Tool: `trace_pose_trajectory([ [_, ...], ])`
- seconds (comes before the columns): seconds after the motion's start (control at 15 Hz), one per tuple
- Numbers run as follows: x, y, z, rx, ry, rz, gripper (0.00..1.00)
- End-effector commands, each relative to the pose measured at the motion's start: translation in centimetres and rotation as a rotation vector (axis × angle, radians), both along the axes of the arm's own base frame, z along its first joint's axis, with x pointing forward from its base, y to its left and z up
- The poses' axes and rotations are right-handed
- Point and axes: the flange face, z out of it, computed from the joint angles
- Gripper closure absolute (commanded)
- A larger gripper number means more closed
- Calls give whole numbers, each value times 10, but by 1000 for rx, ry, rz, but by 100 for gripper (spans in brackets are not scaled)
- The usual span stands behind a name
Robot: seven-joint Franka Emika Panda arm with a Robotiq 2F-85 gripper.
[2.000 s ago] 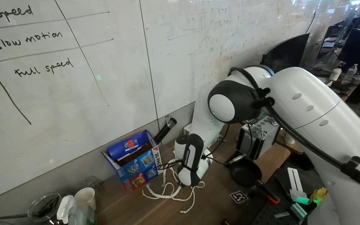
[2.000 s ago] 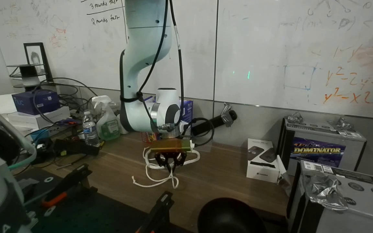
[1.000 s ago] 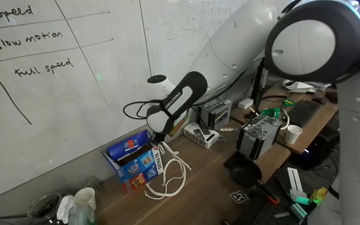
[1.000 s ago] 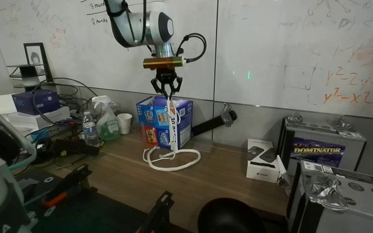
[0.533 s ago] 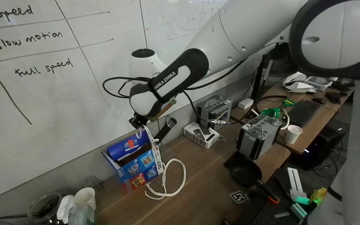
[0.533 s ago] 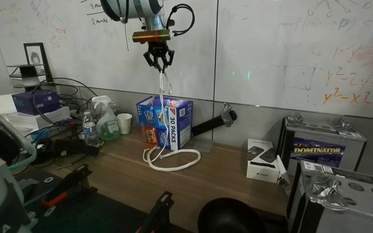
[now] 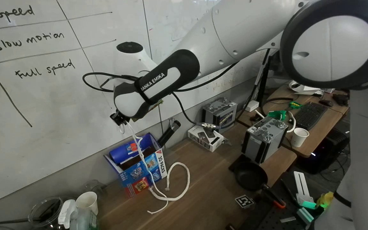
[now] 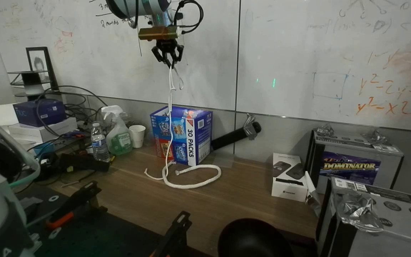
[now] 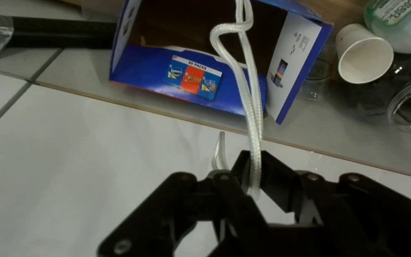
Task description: Pick up the ropes and put them in the blue box.
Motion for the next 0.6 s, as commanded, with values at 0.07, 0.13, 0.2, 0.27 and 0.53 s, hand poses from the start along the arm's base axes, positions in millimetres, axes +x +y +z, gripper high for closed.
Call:
trace_pose_trajectory([
  [0.07, 27, 24, 16, 16, -100, -10, 96],
  [0.13, 32, 25, 15, 9, -119, -12, 96],
  [0.2, 39, 24, 13, 1, -127, -15, 96],
  [0.27, 45, 22, 9, -3, -130, -17, 96],
  [0.53, 63, 3, -27, -38, -96, -34, 96],
])
